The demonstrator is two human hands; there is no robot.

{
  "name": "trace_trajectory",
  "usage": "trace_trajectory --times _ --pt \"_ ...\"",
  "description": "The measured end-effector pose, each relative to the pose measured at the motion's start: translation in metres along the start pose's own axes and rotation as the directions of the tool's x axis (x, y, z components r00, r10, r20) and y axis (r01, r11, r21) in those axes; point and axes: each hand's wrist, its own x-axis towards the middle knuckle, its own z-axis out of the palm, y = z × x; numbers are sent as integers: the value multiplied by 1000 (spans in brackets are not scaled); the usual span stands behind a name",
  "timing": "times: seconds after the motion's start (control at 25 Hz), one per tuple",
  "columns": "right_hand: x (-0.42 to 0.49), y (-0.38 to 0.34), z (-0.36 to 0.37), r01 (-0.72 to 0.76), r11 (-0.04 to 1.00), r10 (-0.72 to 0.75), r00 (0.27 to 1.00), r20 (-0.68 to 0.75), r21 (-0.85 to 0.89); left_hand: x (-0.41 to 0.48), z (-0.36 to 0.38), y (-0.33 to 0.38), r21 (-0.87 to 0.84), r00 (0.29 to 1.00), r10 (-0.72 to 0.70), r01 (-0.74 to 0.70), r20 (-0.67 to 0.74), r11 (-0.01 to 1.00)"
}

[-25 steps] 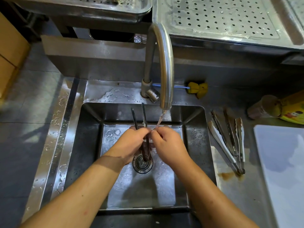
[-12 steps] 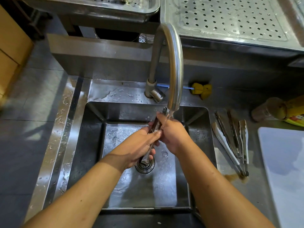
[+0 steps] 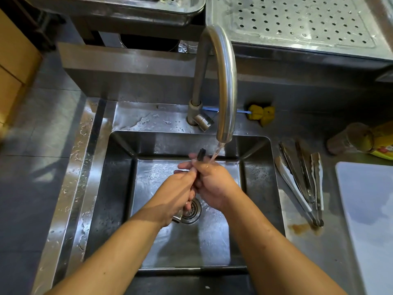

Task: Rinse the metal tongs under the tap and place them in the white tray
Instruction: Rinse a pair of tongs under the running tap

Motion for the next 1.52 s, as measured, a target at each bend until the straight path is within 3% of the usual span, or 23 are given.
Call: trace_trajectory --times 0.16,0.32,0.4,0.44,0.52,0.6,0.68,0.8,0.88,0.92,1.0,1.08,1.16,1.28,1.4,1.44,1.52 --pt "2 -9 -5 4 998 -8 998 -56 -69 0 -5 6 56 994 -4 -3 113 998" --pt "0 -10 -9 10 999 -11 1000 15 51 4 -1 8 -33 994 5 -1 112 999" --pt "2 -13 -13 27 998 -23 997 -79 49 5 -1 8 -23 983 50 -47 176 999" --pt "4 -14 -17 27 997 -16 989 -146 72 6 -2 9 70 976 81 -97 202 993" --pt "5 -14 -25 29 985 5 981 -193 173 12 -7 14 386 965 179 -242 194 890" --pt "-1 -10 -34 7 980 26 986 -166 200 18 -10 19 663 942 300 -322 152 675" --pt "-7 -2 -39 3 980 26 990 -140 200 19 -4 22 774 918 383 -314 101 550" --pt "-9 0 -45 9 963 19 995 -100 270 22 7 19 824 870 486 -333 82 458" --pt "-7 -2 -44 -3 966 36 992 -121 258 23 4 16 786 880 469 -343 78 514" --pt "-6 -2 -41 -9 985 37 987 -157 173 23 1 14 749 901 426 -337 81 570" --pt "-3 -6 -34 -26 983 -21 968 -251 -184 25 -7 6 644 950 294 -288 102 709" --pt "-1 -19 -26 1 826 -190 942 -276 -563 28 -17 -7 522 984 165 -179 72 834" --pt "2 -38 -20 94 625 -383 902 -199 -775 32 -27 -22 457 997 81 -77 10 886" --pt "10 -74 -8 169 578 -398 913 -95 -798 41 -39 -49 417 998 41 -20 -41 908" --pt "29 -103 13 128 463 -330 943 -36 -877 49 -51 -73 408 995 13 29 -100 913" --pt "36 -112 22 117 464 -315 948 -40 -878 52 -56 -82 413 995 11 32 -102 910" --pt "50 -123 30 124 580 -306 949 -74 -805 58 -64 -98 430 993 -4 57 -122 901"
